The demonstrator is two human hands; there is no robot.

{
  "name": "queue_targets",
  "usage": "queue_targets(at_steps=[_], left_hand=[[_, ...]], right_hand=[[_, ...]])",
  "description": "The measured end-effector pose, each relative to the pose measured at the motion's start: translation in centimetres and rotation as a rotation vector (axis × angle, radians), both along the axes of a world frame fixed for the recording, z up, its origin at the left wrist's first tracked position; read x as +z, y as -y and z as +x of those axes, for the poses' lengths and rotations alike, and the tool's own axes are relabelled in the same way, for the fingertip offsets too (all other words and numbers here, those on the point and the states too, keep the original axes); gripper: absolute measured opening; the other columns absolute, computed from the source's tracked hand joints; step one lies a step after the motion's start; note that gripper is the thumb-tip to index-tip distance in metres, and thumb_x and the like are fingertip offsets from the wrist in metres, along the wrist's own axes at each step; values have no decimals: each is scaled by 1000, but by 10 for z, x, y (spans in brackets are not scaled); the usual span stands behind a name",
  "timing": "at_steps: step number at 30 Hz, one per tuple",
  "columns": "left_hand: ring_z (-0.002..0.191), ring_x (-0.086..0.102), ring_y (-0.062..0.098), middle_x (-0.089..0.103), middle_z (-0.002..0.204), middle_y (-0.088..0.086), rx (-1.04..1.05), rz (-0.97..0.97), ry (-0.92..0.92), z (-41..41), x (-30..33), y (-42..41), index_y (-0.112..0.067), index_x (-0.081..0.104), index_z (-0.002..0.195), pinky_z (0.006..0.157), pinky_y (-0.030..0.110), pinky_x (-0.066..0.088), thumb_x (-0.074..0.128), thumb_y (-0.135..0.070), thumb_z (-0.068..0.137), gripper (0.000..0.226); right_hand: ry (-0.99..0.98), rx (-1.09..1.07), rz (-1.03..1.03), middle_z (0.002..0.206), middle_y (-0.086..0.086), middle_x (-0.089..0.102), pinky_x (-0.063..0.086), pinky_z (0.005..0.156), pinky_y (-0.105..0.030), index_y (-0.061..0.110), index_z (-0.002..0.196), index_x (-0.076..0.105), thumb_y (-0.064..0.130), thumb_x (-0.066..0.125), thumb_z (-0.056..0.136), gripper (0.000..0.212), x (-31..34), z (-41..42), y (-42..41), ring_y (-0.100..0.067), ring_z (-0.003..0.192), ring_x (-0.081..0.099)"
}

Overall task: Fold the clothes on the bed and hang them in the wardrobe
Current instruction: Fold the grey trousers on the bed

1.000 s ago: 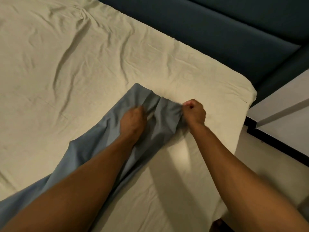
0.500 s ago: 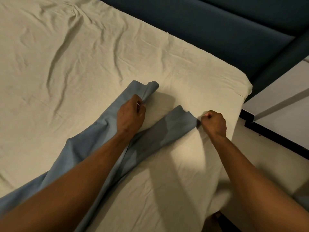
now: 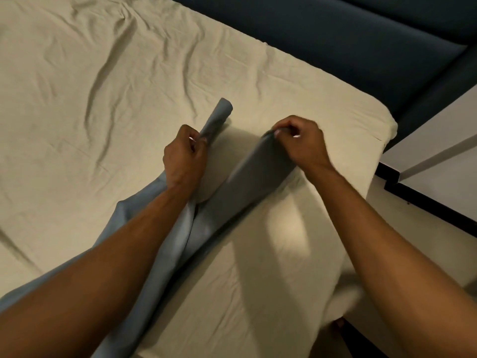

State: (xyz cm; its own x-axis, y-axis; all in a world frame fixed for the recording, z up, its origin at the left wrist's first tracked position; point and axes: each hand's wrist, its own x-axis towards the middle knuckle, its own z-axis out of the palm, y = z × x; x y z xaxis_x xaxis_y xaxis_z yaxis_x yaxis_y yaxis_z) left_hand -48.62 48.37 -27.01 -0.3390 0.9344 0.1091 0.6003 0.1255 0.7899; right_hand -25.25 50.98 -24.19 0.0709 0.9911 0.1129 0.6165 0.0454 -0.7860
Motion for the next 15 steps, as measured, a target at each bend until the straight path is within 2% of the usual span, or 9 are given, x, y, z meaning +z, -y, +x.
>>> queue_targets(at_steps=[2, 4, 6, 8, 9, 11, 14, 15], left_hand=[[74, 54, 20, 60, 78, 1, 17, 35, 23, -5, 8, 0, -8, 60, 101, 69, 30, 39, 57, -20, 96, 14], [73, 53, 20, 59, 77, 1, 20, 63, 44, -10, 15, 1, -7, 59, 99, 69, 30, 40, 57, -20, 95, 13], [72, 51, 19, 58, 76, 0, 8, 81, 51, -12, 21, 1, -6, 59, 98, 68, 28, 39, 57, -19, 94, 13], [70, 50, 18, 55, 72, -3, 3, 102, 71, -13, 24, 3, -6, 60, 96, 67, 27, 38, 56, -17, 93, 12], [69, 50, 17, 54, 70, -5, 1, 109, 85, -13, 25, 4, -7, 60, 96, 67, 28, 39, 56, -17, 93, 12], [68, 49, 15, 52, 68, -9, -6, 108, 102, -13, 27, 6, -8, 60, 95, 67, 28, 41, 56, -18, 92, 11], [67, 49, 13, 53, 70, -9, -18, 97, 98, -13, 27, 10, -11, 60, 95, 68, 29, 43, 55, -21, 92, 12], [67, 50, 12, 54, 71, -9, -14, 93, 99, -13, 28, 11, -12, 60, 95, 69, 31, 44, 55, -22, 92, 12]], right_hand=[[-244, -12, 81, 75, 16, 67, 51, 78, -20, 23, 76, 67, 0, 56, 85, 27, 14, 11, 18, -1, 78, 62], [-292, -96, 33, 67, 13, 64, 49, 75, -26, 23, 67, 63, -4, 51, 82, 33, 7, 34, 37, -5, 72, 59], [-46, -164, -124, 68, 8, 66, 50, 76, -36, 25, 61, 61, 2, 52, 80, 31, -15, 65, 52, -14, 74, 62], [266, -193, -371, 75, -2, 68, 48, 75, -35, 24, 60, 60, 6, 60, 80, 27, -39, 93, 70, -27, 85, 66], [325, -224, -444, 77, -4, 67, 45, 74, -32, 23, 61, 58, 8, 62, 81, 26, -47, 101, 79, -31, 89, 65], [311, -281, -424, 85, -7, 67, 41, 74, -30, 20, 68, 58, 12, 60, 87, 21, -54, 105, 89, -34, 94, 63], [225, -295, -372, 99, -4, 67, 42, 79, -30, 20, 92, 62, 23, 55, 94, 8, -56, 90, 88, -28, 97, 60], [199, -281, -394, 100, -1, 64, 44, 83, -32, 18, 100, 62, 29, 57, 95, 13, -55, 84, 84, -26, 98, 59]])
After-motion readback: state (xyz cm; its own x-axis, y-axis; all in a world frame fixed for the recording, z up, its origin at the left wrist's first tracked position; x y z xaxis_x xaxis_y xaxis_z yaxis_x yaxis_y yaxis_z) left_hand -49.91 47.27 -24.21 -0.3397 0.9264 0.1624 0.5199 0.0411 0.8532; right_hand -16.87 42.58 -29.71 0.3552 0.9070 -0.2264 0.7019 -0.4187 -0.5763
